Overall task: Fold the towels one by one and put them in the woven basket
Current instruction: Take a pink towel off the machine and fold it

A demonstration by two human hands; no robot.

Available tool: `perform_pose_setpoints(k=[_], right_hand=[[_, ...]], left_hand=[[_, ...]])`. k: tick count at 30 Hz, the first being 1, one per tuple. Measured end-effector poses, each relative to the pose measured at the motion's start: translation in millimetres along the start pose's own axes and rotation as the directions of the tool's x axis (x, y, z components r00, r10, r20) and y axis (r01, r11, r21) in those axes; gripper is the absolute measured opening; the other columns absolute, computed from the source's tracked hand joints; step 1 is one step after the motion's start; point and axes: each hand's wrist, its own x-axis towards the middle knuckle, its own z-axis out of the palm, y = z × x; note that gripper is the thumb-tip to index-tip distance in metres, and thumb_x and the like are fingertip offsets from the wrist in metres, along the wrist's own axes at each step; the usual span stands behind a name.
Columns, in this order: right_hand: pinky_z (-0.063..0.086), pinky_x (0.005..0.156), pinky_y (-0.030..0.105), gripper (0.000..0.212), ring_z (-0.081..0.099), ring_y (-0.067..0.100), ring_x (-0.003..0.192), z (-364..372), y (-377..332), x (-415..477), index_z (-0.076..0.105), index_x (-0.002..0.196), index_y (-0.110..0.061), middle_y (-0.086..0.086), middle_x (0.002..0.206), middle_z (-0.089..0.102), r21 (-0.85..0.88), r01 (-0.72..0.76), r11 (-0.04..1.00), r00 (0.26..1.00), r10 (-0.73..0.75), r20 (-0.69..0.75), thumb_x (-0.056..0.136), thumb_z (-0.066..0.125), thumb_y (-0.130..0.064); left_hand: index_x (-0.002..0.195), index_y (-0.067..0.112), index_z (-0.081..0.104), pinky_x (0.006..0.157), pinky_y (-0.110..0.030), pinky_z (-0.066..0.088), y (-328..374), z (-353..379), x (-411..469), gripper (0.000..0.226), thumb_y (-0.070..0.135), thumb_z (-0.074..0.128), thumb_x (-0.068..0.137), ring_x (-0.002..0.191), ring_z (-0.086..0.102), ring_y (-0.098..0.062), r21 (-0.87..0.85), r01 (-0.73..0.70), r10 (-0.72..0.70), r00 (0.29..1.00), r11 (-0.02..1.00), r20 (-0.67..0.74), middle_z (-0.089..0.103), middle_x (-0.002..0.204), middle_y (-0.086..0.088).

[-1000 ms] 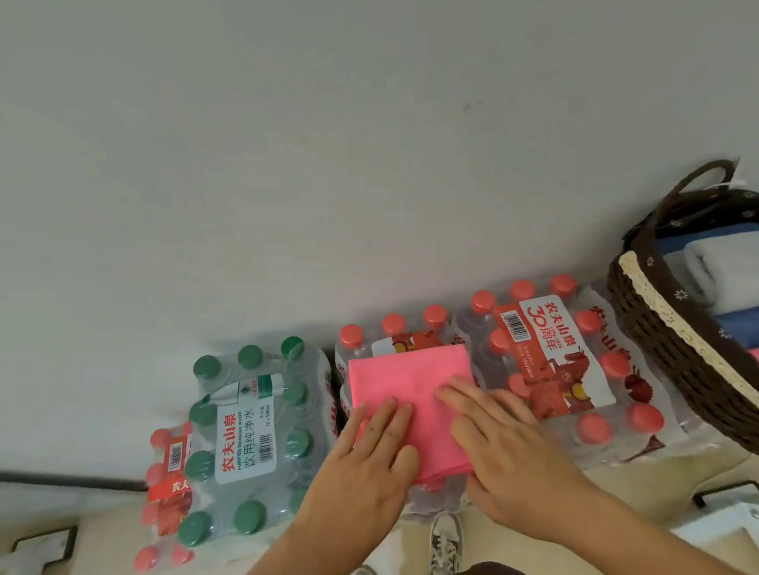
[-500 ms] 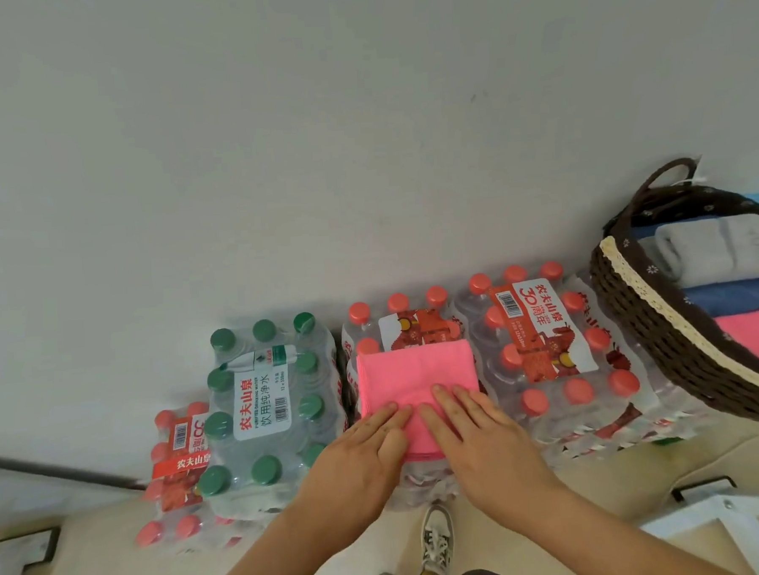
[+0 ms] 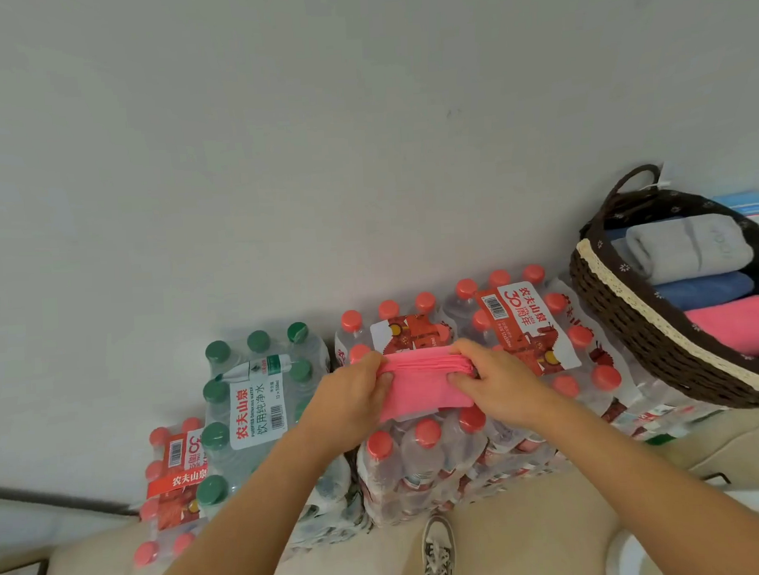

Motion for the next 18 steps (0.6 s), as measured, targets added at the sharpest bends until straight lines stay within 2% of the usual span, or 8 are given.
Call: perform_pose_setpoints(k=[3,6,9,12,15,18], right_hand=[[0.038,0.061,0.027,0.015,0.058,0.014,0.081,0,-1,6,0.046,0.111,-0.022,-0.007,0.091,0.058,-0.055,-0.010,0.998,0.999,0.008,-0.032,0.098,0.048,-0.029],[0.038,0.066,0.030,0.015,0.057,0.017,0.084,0,-1,11,0.044,0.111,-0.022,-0.004,0.094,0.057,-0.105,-0.009,0.994,1.000,0.007,-0.027,0.099,0.045,-0.030],[0.043,0.068,0.031,0.016,0.057,0.017,0.084,-1,0,18,0.045,0.111,-0.022,-0.003,0.095,0.059,-0.098,-0.039,0.994,0.999,0.039,0.004,0.099,0.045,-0.031],[0.046,0.072,0.031,0.020,0.058,0.015,0.088,-4,1,25,0.045,0.115,-0.022,-0.002,0.101,0.060,-0.057,-0.067,0.996,0.998,0.068,0.012,0.097,0.048,-0.030],[0.044,0.078,0.026,0.038,0.059,0.014,0.095,-8,0,32,0.046,0.132,-0.022,-0.001,0.113,0.062,-0.026,-0.081,0.996,0.996,0.082,0.046,0.095,0.052,-0.029],[0.047,0.088,0.029,0.038,0.059,0.016,0.104,-9,0,38,0.055,0.129,-0.021,0.000,0.121,0.063,-0.066,-0.068,0.996,0.996,0.071,0.060,0.093,0.054,-0.030]], left_hand=[[0.098,0.014,0.056,0.065,-0.030,0.036,-4,1,10,0.023,0.031,0.040,0.099,0.078,0.055,-0.017,-0.059,0.090,-0.094,0.994,0.994,-0.060,0.061,0.090,0.001],[0.095,0.013,0.058,0.064,-0.031,0.037,-8,6,14,0.024,0.030,0.042,0.099,0.078,0.055,-0.018,-0.067,0.156,-0.162,0.982,0.985,-0.092,0.063,0.087,0.000],[0.092,0.011,0.057,0.064,-0.031,0.036,-9,11,22,0.025,0.028,0.041,0.099,0.078,0.054,-0.020,-0.014,0.203,-0.203,0.975,0.979,-0.088,0.063,0.087,-0.003],[0.093,0.011,0.058,0.067,-0.033,0.041,-7,13,32,0.026,0.030,0.042,0.099,0.079,0.056,-0.021,0.044,0.228,-0.223,0.971,0.973,-0.088,0.065,0.090,-0.005],[0.095,0.015,0.060,0.068,-0.034,0.049,-7,13,35,0.033,0.040,0.038,0.098,0.082,0.060,-0.021,0.189,0.233,-0.215,0.970,0.954,-0.110,0.065,0.093,-0.002],[0.100,0.022,0.063,0.065,-0.032,0.049,-12,10,30,0.040,0.051,0.035,0.096,0.086,0.060,-0.019,0.300,0.237,-0.203,0.969,0.924,-0.139,0.061,0.096,0.002]])
